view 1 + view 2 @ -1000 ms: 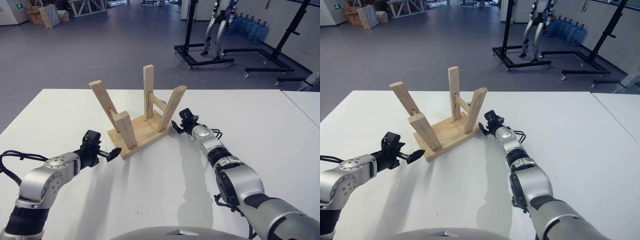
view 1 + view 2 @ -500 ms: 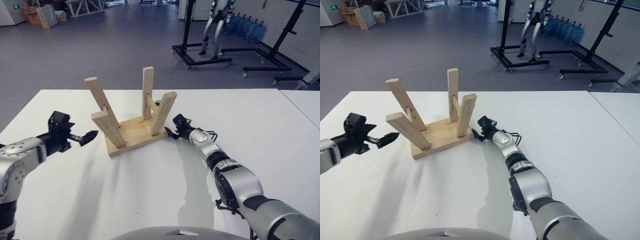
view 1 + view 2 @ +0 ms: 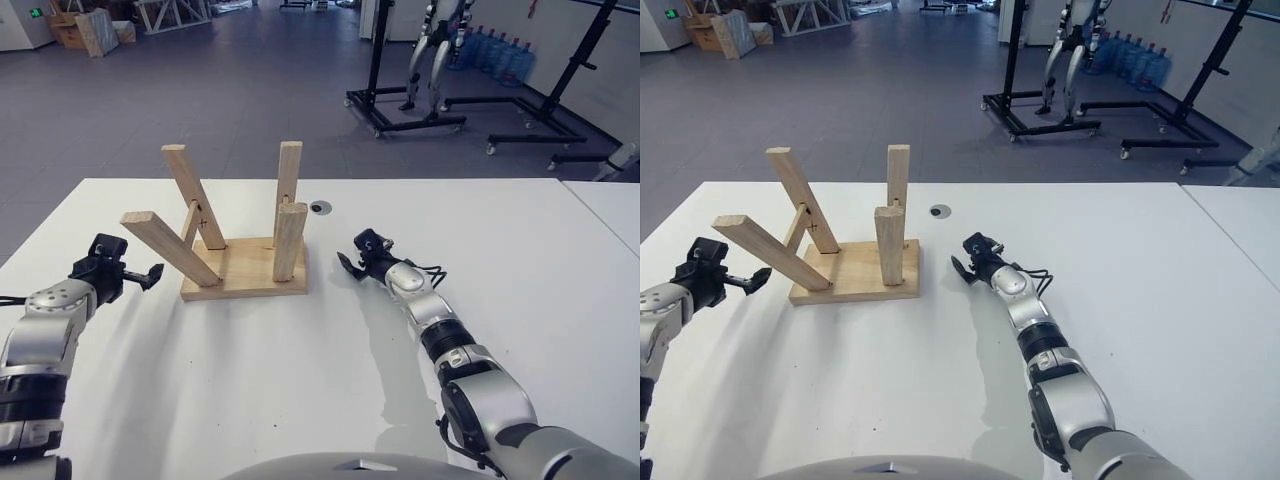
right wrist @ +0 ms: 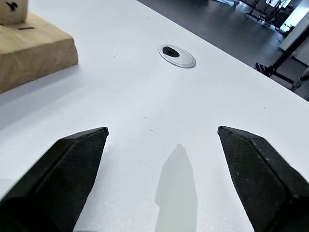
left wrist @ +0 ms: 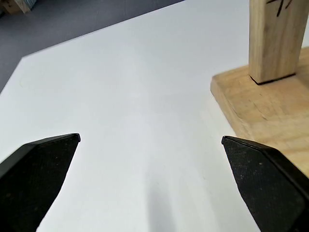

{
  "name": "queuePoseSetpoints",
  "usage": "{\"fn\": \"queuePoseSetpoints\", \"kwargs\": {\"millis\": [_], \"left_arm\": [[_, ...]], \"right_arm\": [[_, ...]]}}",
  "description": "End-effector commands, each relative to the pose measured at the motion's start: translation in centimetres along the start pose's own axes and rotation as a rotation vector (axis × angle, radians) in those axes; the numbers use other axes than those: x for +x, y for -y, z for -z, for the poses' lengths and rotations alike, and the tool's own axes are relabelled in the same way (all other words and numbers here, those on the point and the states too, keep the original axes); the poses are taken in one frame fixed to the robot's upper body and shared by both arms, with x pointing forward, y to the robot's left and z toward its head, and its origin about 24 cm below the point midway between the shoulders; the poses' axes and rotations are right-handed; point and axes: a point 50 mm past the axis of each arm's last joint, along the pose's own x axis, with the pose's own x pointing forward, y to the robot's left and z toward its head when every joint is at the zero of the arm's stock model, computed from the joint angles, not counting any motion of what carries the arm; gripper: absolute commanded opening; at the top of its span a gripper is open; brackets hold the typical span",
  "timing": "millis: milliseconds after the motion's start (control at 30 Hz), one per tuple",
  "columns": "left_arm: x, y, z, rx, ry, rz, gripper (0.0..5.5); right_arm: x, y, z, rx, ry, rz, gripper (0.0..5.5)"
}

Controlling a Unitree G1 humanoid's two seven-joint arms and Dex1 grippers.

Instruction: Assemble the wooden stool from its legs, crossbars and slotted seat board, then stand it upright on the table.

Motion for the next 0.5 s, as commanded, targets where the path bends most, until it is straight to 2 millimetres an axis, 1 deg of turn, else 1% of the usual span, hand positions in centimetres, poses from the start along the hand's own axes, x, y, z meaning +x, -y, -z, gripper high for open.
{"fn": "queuePoseSetpoints", "kwargs": {"millis": [33, 100, 200, 233, 300, 400, 500], "left_arm": [[2.1, -0.6, 1.3, 0.044, -0.034, -0.052, 5.40], [2.9, -0.1, 2.5, 0.053, -0.060, -0.031, 5.40], [4.1, 2.2, 4.1, 0.077, -0.098, 0.057, 5.40], [4.6, 3.5, 4.3, 0.077, -0.098, 0.101, 5.40], [5.2, 5.5, 4.3, 0.087, -0.088, 0.168, 5.40], [6.0, 8.7, 3.7, 0.095, -0.048, 0.267, 5.40], [6.2, 11.2, 3.0, 0.105, -0.011, 0.345, 5.40]], "right_arm": [[0.6, -0.7, -1.7, 0.113, -0.014, 0.005, 4.19], [0.8, -1.5, -2.2, 0.166, -0.040, -0.009, 4.19], [1.5, -3.4, -3.3, 0.230, -0.079, -0.055, 4.19], [1.6, -4.0, -3.5, 0.246, -0.098, -0.063, 4.19], [1.8, -4.6, -3.7, 0.272, -0.125, -0.070, 4.19], [1.9, -5.4, -4.1, 0.268, -0.131, -0.087, 4.19], [1.5, -5.0, -3.5, 0.213, -0.145, -0.073, 4.19]]}}
